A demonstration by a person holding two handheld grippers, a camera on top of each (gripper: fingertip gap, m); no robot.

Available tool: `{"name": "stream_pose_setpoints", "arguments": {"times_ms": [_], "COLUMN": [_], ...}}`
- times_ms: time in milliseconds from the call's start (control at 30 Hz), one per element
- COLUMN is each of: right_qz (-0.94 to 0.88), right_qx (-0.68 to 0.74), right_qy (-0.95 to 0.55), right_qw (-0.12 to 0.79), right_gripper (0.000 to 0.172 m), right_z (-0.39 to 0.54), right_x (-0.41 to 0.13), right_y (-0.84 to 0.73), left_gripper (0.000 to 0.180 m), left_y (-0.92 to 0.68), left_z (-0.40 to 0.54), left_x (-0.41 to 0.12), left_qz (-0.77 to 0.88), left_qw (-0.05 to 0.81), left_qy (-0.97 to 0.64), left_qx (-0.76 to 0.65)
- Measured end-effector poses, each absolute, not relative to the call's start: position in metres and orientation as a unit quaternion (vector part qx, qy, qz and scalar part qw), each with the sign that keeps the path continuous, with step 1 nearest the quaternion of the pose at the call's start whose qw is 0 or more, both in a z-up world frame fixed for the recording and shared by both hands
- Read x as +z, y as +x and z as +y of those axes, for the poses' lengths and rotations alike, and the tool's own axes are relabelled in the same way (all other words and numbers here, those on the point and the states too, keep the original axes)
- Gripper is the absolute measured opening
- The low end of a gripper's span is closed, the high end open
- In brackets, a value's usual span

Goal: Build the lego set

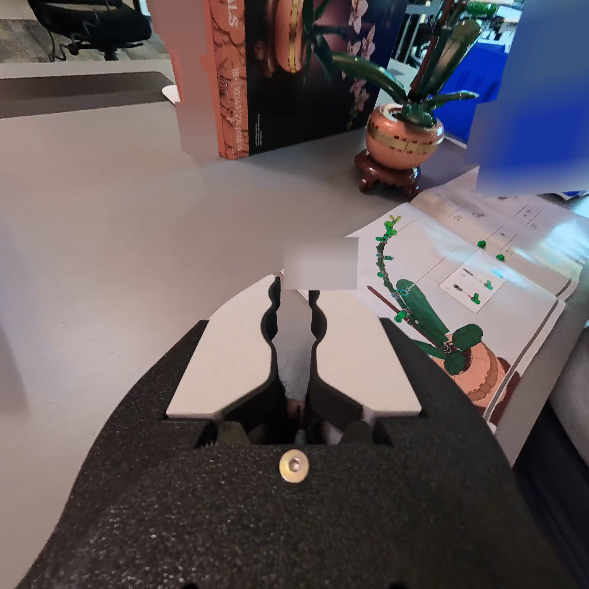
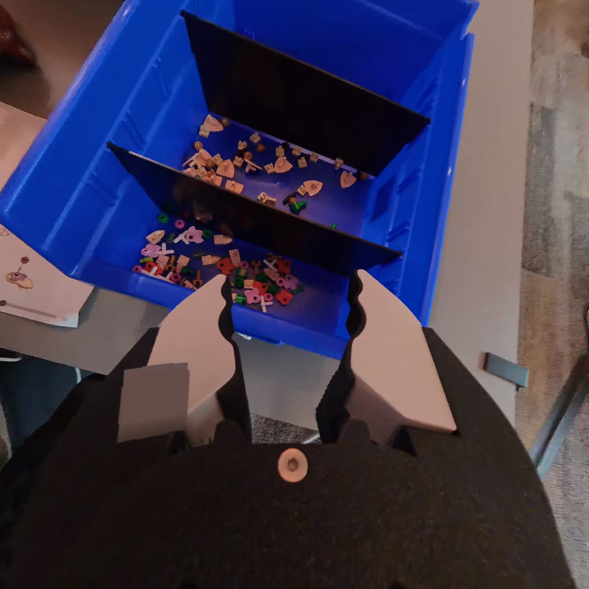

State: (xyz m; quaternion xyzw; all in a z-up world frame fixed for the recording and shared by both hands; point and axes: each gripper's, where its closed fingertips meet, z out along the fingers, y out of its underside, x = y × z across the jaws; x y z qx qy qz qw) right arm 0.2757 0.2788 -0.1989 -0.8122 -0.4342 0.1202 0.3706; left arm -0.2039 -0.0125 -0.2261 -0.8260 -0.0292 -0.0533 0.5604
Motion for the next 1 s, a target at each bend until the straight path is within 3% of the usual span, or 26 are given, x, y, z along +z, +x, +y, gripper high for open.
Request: {"name": "stream_pose_setpoints", "arguments": {"times_ms": [133, 267, 333, 500, 567, 700, 767, 1000], "right_qz": [-0.413, -0.402, -0.439, -0.613, -0.682, -0.79, -0.811, -0.765], "right_qx": [0.179, 0.248, 0.256, 0.216, 0.162, 0.082, 0.046, 0.109], "right_qy": [-0.824, -0.819, -0.801, -0.713, -0.667, -0.567, -0.525, -0.472], "right_qw": [0.344, 0.325, 0.314, 0.263, 0.253, 0.218, 0.254, 0.424], "right_gripper": [0.064, 0.039, 0.039, 0.071, 0.07, 0.053, 0.032, 0.029], "right_z": [0.272, 0.261, 0.253, 0.228, 0.228, 0.218, 0.219, 0.217], "right_x": [-0.206, -0.208, -0.213, -0.236, -0.244, -0.262, -0.266, -0.246], "right_y": [0.274, 0.262, 0.257, 0.26, 0.261, 0.241, 0.225, 0.197], "left_gripper": [0.016, 0.016, 0.016, 0.016, 0.016, 0.016, 0.015, 0.015], "left_y": [-0.207, -0.206, -0.205, -0.204, -0.205, -0.205, -0.205, -0.205], "left_z": [-0.014, -0.013, -0.012, -0.012, -0.012, -0.013, -0.014, -0.018], "left_x": [-0.223, -0.226, -0.228, -0.229, -0.228, -0.225, -0.222, -0.214], "left_qz": [-0.039, -0.031, -0.025, -0.019, -0.023, -0.021, -0.019, -0.026], "left_qw": [0.571, 0.561, 0.554, 0.553, 0.555, 0.563, 0.572, 0.596], "left_qy": [-0.819, -0.826, -0.832, -0.832, -0.831, -0.826, -0.82, -0.802], "left_qx": [-0.054, -0.042, -0.038, -0.032, -0.031, -0.03, -0.023, -0.033]}}
